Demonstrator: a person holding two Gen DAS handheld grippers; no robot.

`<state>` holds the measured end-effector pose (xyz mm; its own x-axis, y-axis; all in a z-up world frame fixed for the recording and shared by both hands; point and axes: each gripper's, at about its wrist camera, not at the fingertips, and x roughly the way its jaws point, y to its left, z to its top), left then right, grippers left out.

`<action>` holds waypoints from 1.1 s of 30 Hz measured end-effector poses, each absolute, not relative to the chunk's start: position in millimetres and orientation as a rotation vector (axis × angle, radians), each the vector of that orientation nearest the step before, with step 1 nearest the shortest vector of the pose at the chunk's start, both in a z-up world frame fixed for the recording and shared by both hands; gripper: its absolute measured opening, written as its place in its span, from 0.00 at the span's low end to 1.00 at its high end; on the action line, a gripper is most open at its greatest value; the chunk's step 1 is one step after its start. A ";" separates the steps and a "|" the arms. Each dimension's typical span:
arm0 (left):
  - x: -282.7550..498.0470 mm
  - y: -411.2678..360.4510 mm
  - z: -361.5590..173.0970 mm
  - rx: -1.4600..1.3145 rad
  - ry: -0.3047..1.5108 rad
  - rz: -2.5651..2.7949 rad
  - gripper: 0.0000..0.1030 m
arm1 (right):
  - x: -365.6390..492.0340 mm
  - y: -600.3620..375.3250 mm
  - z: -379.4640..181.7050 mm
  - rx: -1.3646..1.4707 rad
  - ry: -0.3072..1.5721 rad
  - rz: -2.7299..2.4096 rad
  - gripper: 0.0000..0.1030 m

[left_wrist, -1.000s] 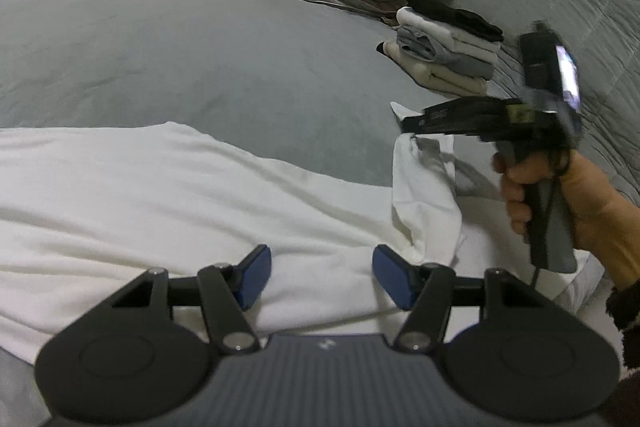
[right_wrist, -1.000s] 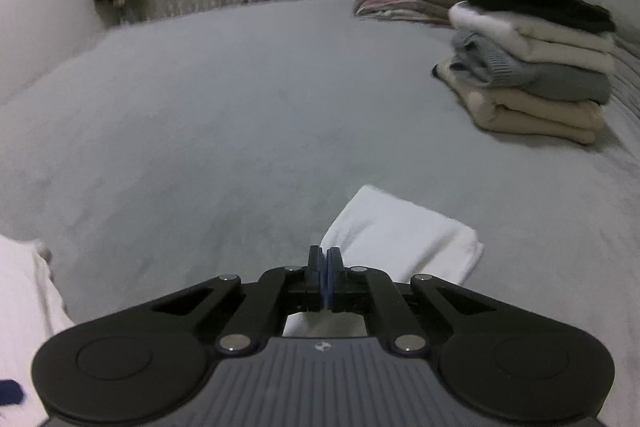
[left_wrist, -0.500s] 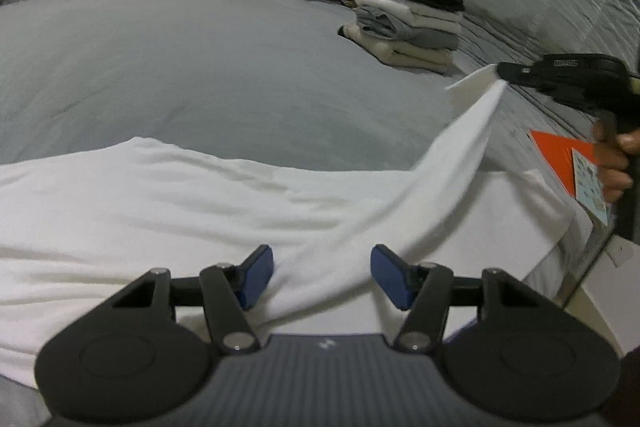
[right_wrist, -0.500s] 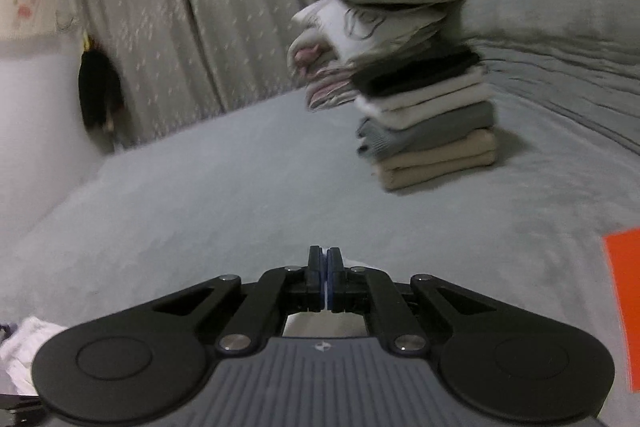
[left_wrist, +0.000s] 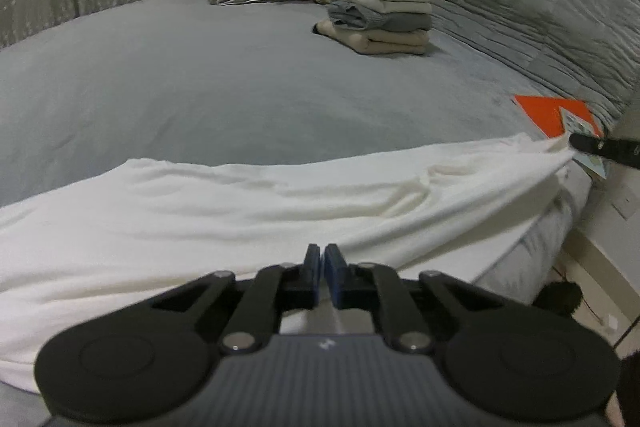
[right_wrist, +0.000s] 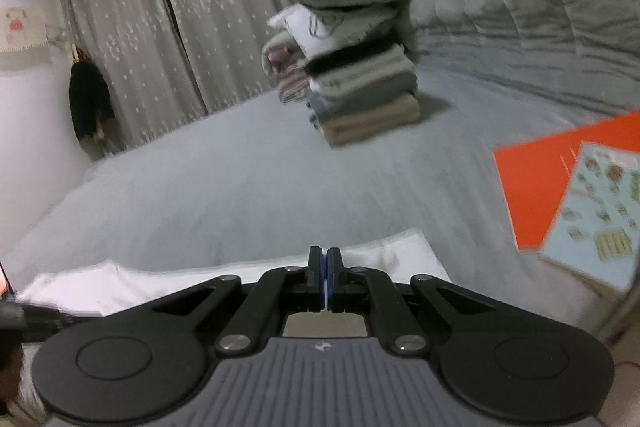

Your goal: Fold clothes

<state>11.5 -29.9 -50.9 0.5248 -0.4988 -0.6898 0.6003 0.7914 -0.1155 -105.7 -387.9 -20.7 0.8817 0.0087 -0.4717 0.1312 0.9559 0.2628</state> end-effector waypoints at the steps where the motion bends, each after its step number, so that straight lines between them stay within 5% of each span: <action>1: 9.1 -29.5 -50.2 0.157 0.781 -0.671 0.05 | -109.5 -387.9 -24.5 0.286 0.506 -0.067 0.03; 8: 1.8 -33.2 -56.2 0.273 0.867 -0.751 0.06 | -111.5 -386.7 -50.7 0.211 0.697 -0.059 0.04; 11: 4.4 -30.2 -49.4 0.279 0.880 -0.770 0.21 | -111.9 -389.3 -48.3 0.187 0.708 -0.064 0.10; 13: 4.6 -27.1 -43.7 0.287 0.854 -0.765 0.54 | -112.3 -392.5 -42.1 0.179 0.682 -0.069 0.23; 15: 5.9 -23.2 -38.1 0.294 0.830 -0.762 0.58 | -111.6 -395.6 -34.9 0.170 0.651 -0.074 0.37; 18: 14.6 -17.3 -33.0 0.283 0.817 -0.728 0.66 | -103.3 -396.9 -27.9 0.148 0.632 -0.080 0.37; 33: 107.7 16.6 -35.5 0.204 0.785 -0.452 0.64 | -33.5 -348.1 -30.5 -0.122 0.650 0.207 0.36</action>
